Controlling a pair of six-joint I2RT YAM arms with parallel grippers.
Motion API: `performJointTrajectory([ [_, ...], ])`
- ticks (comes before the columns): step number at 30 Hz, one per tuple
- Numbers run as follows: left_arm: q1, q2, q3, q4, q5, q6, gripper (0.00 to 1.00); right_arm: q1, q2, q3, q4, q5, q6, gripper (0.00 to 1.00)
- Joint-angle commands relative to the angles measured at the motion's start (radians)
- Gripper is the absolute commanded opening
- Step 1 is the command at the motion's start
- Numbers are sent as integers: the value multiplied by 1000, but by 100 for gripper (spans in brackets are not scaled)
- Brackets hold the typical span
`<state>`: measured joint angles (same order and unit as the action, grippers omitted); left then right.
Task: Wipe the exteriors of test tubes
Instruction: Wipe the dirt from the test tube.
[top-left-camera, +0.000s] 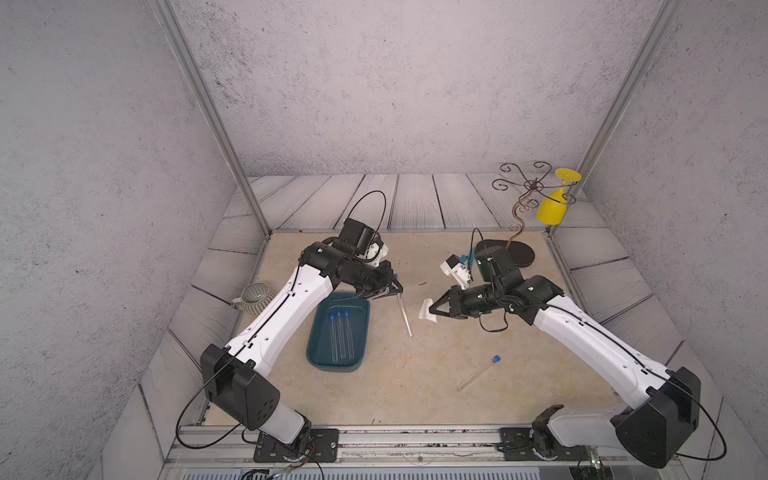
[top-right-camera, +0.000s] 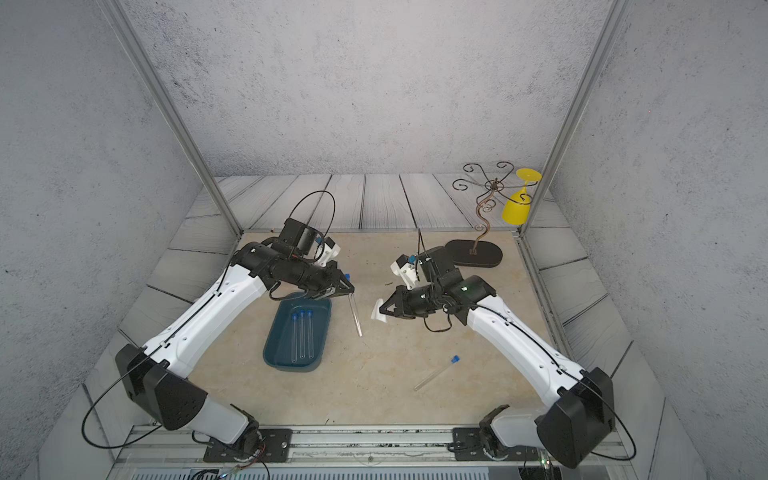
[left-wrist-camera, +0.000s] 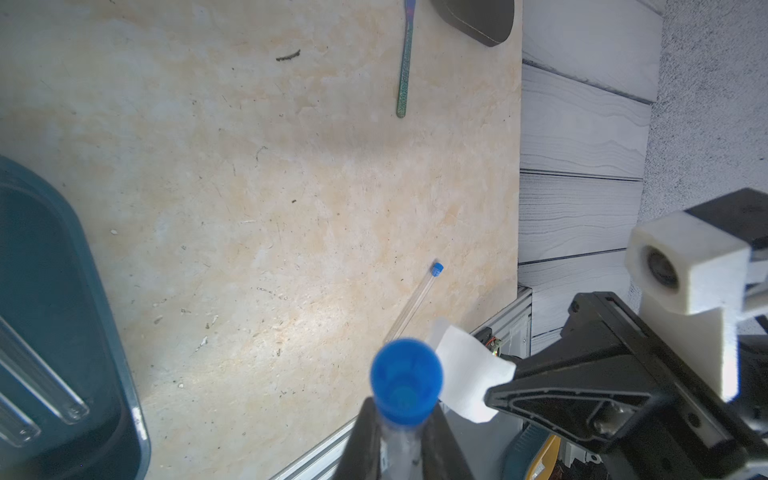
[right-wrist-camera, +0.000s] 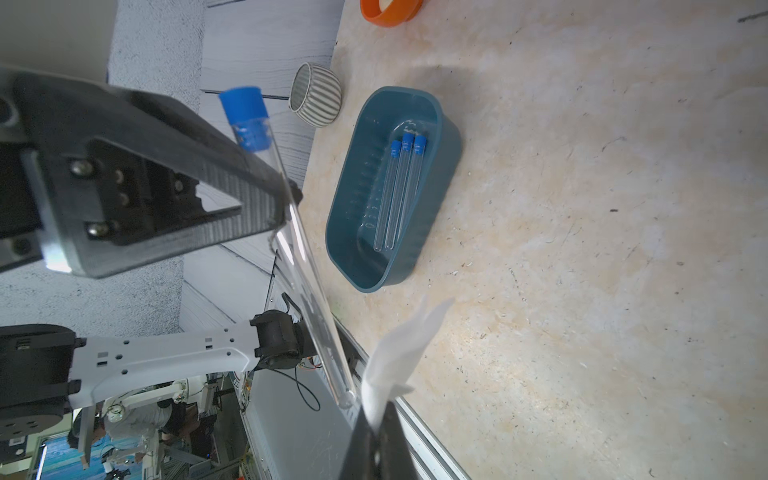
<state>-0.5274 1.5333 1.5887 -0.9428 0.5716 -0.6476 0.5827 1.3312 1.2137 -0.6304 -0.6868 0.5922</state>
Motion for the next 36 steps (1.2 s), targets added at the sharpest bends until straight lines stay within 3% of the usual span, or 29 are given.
performJointTrajectory([
  [1, 6, 4, 34, -4, 19, 14, 16, 26, 52, -13, 19, -62, 8, 5],
  [14, 6, -4, 7, 42, 60, -6, 16, 92, 138, 35, 123, -104, 67, 5],
  [36, 7, -7, -13, 53, 68, 17, 16, 94, -12, 10, 88, -101, 110, 5],
])
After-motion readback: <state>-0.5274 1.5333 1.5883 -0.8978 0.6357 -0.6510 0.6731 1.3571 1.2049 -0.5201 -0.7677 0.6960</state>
